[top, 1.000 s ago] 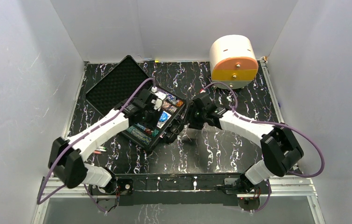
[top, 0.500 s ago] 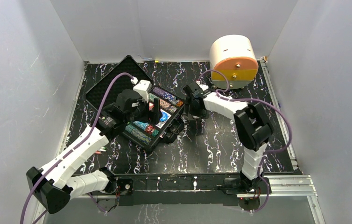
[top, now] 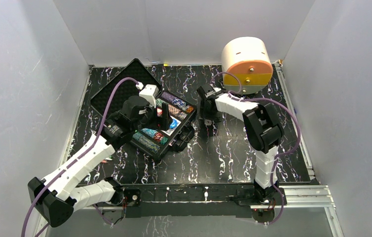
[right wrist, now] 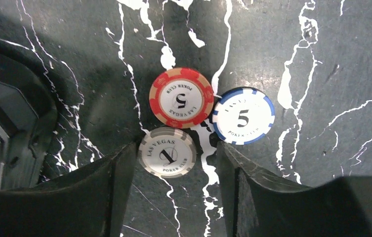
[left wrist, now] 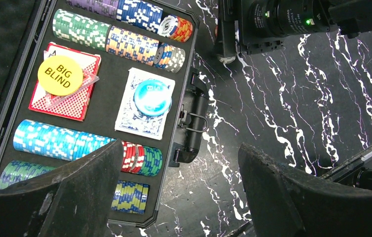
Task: Pack up texas hold em set
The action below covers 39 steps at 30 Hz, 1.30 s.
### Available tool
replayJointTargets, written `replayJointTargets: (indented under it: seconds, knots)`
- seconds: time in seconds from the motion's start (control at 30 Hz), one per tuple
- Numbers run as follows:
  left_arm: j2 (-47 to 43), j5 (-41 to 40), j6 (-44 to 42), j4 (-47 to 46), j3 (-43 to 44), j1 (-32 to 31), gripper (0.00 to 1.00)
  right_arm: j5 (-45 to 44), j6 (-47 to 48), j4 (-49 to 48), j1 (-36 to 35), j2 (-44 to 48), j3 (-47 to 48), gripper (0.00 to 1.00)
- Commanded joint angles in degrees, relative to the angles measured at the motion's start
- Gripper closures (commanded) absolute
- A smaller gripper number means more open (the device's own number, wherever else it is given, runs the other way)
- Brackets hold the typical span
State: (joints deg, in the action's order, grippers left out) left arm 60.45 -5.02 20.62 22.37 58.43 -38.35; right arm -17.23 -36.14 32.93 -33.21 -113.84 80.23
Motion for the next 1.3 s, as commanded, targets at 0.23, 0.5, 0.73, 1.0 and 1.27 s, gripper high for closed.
replayJointTargets:
  seconds: [0.23, 0.5, 0.73, 1.0, 1.27]
  knots:
    - [0.33, 0.54, 1.45, -0.88, -0.14, 0.38, 0.14, 1.96, 0.2, 0.92, 0.14, 2.94, -0.95, 0.62]
    - [2.24, 5.79, 4.3, -2.13, -1.04, 0.38, 0.1, 7.71, -4.96, -3.01, 0.19, 16.44, -6.43, 0.61]
    - [7.59, 17.77, 10.62, -11.04, -3.51, 0.15, 0.16, 17.41, -19.81, -10.55, 0.18, 27.56, -15.97, 0.6]
    - [14.38, 21.68, 17.59, -25.98, -5.99, -2.12, 0.25, 27.74, -38.59, -25.62, 0.15, 37.68, -30.51, 0.6]
    - [17.64, 22.68, 21.83, -34.09, -7.92, -3.06, 0.39, 30.93, -46.07, -30.11, 0.16, 42.42, -35.66, 0.59]
